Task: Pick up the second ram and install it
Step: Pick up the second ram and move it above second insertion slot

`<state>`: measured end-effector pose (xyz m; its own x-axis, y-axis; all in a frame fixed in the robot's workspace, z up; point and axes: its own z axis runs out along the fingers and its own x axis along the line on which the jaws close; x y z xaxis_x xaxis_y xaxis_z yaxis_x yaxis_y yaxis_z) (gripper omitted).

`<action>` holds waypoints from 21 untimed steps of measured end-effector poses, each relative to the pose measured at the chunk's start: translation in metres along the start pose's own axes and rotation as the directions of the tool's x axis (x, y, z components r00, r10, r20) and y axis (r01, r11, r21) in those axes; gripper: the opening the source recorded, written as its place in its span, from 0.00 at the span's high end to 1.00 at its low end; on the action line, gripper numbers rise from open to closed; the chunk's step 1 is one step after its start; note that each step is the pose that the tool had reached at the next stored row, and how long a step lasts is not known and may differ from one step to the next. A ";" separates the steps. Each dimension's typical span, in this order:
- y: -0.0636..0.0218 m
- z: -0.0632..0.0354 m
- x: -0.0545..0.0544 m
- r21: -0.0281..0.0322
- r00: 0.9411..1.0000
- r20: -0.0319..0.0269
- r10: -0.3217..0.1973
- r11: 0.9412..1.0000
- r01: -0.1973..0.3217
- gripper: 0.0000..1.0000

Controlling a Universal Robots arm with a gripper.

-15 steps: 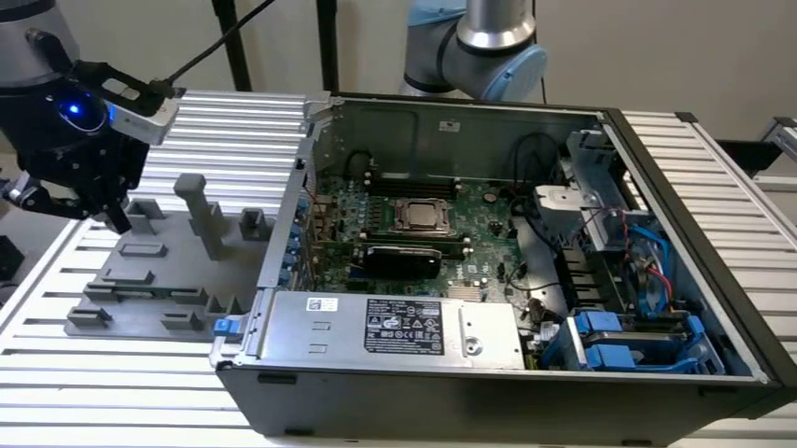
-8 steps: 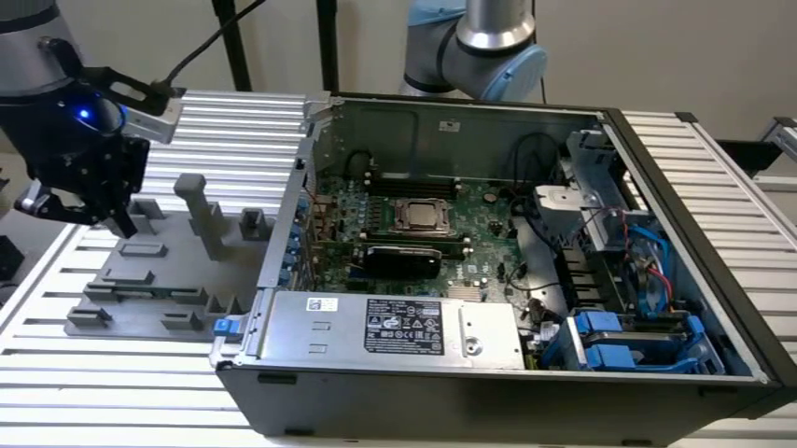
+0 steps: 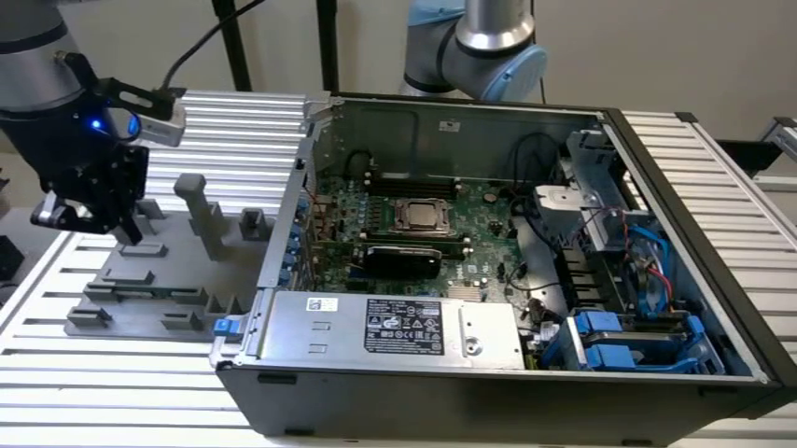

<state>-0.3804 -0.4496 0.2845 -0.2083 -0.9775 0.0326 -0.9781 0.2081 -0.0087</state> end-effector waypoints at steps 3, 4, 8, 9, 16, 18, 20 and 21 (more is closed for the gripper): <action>0.0009 0.0020 0.000 -0.001 0.999 0.017 -0.031 1.000 0.031 1.00; 0.0014 0.0024 0.000 -0.003 0.999 0.028 -0.037 0.999 0.037 1.00; 0.0059 0.0054 0.004 -0.007 0.997 0.060 -0.051 0.999 0.052 1.00; 0.0063 0.0064 0.005 -0.007 0.997 0.061 -0.055 0.998 0.055 1.00; 0.0060 0.0114 0.008 -0.008 0.991 0.061 -0.121 0.993 0.121 1.00; 0.0058 0.0126 0.009 -0.008 0.990 0.061 -0.128 0.992 0.129 1.00; 0.0059 0.0148 0.010 -0.008 0.990 0.061 -0.130 0.991 0.131 0.00; 0.0058 0.0160 0.011 -0.008 0.989 0.062 -0.131 0.991 0.132 0.00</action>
<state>-0.3884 -0.4601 0.2689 -0.0776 -0.9966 -0.0281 -0.9970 0.0775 0.0034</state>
